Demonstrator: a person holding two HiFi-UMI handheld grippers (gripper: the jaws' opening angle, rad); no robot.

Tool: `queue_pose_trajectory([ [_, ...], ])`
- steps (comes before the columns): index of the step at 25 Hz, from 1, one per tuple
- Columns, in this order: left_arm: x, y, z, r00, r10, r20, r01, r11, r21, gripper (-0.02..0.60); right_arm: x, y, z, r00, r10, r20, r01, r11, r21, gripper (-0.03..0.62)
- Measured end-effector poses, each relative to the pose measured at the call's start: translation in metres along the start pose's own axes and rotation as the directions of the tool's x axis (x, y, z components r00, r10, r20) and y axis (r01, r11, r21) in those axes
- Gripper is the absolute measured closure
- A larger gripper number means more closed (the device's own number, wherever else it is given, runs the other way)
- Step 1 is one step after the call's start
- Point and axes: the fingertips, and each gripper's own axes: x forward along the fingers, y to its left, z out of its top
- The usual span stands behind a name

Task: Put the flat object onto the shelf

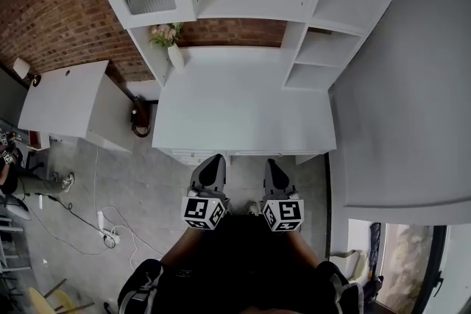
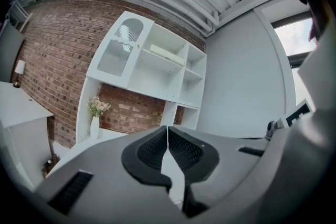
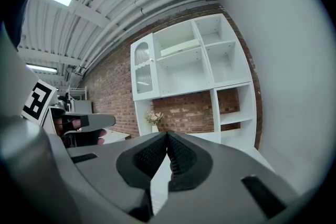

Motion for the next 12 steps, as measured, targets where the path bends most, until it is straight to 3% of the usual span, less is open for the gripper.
queue_pose_trajectory([
  [12, -0.0025, -0.0061, -0.0002, 1.000, 0.008, 0.011, -0.008, 1.000, -0.005, 0.568, -0.0038, -0.0064, 0.0037, 1.000, 0.004, 0.009, -0.004, 0.999, -0.033, 0.569],
])
